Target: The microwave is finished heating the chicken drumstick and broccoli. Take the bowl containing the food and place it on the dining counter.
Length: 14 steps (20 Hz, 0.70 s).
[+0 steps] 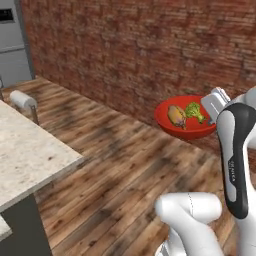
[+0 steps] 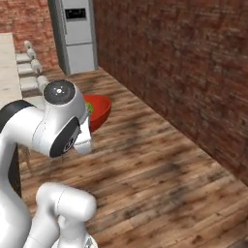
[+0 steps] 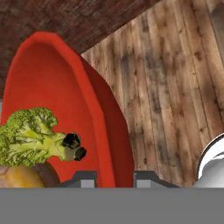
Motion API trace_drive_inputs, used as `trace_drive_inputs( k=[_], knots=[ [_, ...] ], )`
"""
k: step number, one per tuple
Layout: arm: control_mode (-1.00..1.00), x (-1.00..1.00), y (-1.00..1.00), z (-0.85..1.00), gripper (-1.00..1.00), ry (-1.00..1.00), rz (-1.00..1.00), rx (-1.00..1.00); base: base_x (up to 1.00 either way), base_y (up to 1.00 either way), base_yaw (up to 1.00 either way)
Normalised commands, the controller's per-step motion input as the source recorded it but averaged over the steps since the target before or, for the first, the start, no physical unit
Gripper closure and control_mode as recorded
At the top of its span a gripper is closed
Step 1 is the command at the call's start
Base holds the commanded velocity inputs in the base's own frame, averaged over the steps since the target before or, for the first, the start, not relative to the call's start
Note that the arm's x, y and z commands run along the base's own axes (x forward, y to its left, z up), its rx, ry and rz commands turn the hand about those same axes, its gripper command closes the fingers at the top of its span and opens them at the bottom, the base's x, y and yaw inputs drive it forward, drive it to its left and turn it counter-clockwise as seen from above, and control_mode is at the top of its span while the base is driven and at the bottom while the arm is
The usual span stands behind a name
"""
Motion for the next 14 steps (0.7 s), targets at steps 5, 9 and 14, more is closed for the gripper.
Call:
trace_drive_inputs(
  k=[5,9,14],
  knots=[
    [1.0,0.0,0.0,0.0,1.0,0.0,0.0,0.0,0.88,-0.03,0.77],
    [1.0,0.0,0.0,0.0,1.0,0.0,0.0,0.0,0.81,-0.61,0.66],
    [1.0,0.0,0.0,0.0,1.0,0.0,0.0,0.0,0.64,-0.98,0.47]
  ],
)
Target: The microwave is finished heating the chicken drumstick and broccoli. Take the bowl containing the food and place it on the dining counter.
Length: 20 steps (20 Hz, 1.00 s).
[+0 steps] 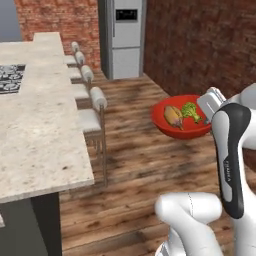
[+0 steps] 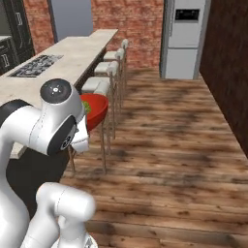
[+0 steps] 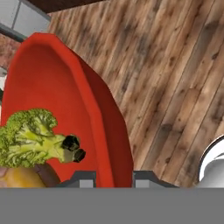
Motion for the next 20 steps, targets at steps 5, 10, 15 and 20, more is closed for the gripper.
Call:
trace_drive_inputs(
  k=[5,10,15,20],
  knots=[
    [1.0,0.0,0.0,0.0,1.0,0.0,0.0,0.0,0.87,-0.85,0.49],
    [1.0,0.0,0.0,0.0,1.0,0.0,0.0,0.0,1.0,-0.35,0.52],
    [1.0,0.0,0.0,0.0,1.0,0.0,0.0,0.0,1.0,-0.11,0.45],
    [-1.0,0.4,0.05,0.08,1.0,0.0,0.05,0.02,0.6,0.01,0.16]
  ],
)
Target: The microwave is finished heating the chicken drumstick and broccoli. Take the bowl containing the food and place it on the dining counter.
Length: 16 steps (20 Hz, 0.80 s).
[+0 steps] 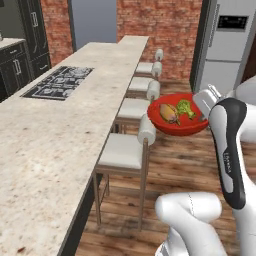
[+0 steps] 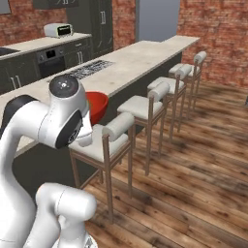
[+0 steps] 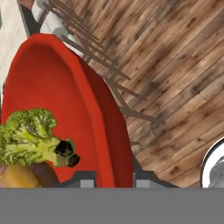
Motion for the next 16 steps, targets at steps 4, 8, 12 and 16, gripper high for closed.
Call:
trace_drive_inputs(
  k=[4,8,12,16],
  knots=[
    [-1.0,1.0,0.35,0.21,1.0,0.0,0.02,0.02,0.0,0.0,0.0],
    [-1.0,1.0,0.69,0.22,1.0,0.03,0.0,0.04,0.0,0.0,0.0],
    [-1.0,1.0,0.91,0.02,1.0,0.07,0.0,0.03,0.0,0.0,0.0],
    [-1.0,1.0,0.91,-0.02,1.0,0.09,-0.01,0.02,0.0,0.0,0.0]
  ],
)
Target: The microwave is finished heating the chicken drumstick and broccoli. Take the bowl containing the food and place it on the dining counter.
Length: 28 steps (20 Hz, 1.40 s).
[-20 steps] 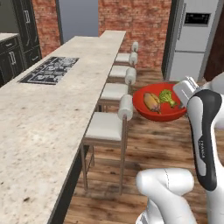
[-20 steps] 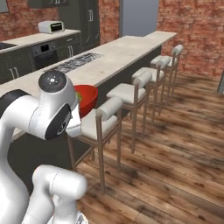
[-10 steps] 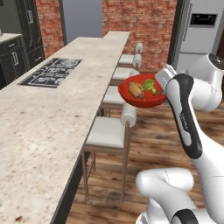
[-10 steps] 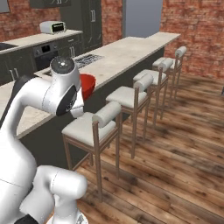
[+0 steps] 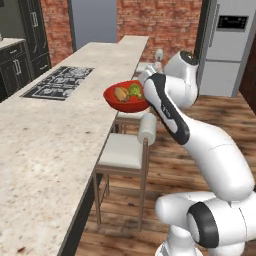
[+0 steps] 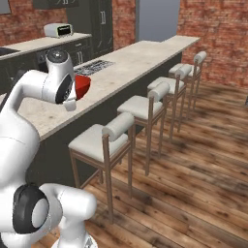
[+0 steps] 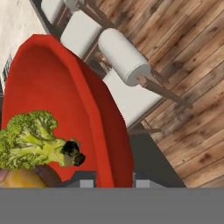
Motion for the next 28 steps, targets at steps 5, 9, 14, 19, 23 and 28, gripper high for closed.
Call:
trace_drive_inputs(
  k=[5,9,14,19,23,28],
  knots=[
    [-1.0,1.0,0.6,-0.2,1.0,0.07,-0.01,0.0,0.0,0.0,0.0],
    [-1.0,0.81,0.11,-0.49,1.0,0.1,0.0,0.0,0.0,0.0,0.0],
    [-1.0,0.8,0.16,-0.69,1.0,0.09,0.0,0.0,0.0,0.0,0.0],
    [-1.0,1.0,0.52,-0.4,1.0,0.0,0.0,0.0,0.0,0.0,0.0],
    [-1.0,0.91,0.55,-0.33,1.0,0.0,0.0,-0.06,0.0,0.0,0.0],
    [-1.0,0.72,0.33,-0.52,1.0,0.0,0.0,-0.11,0.0,0.0,0.0]
  ],
)
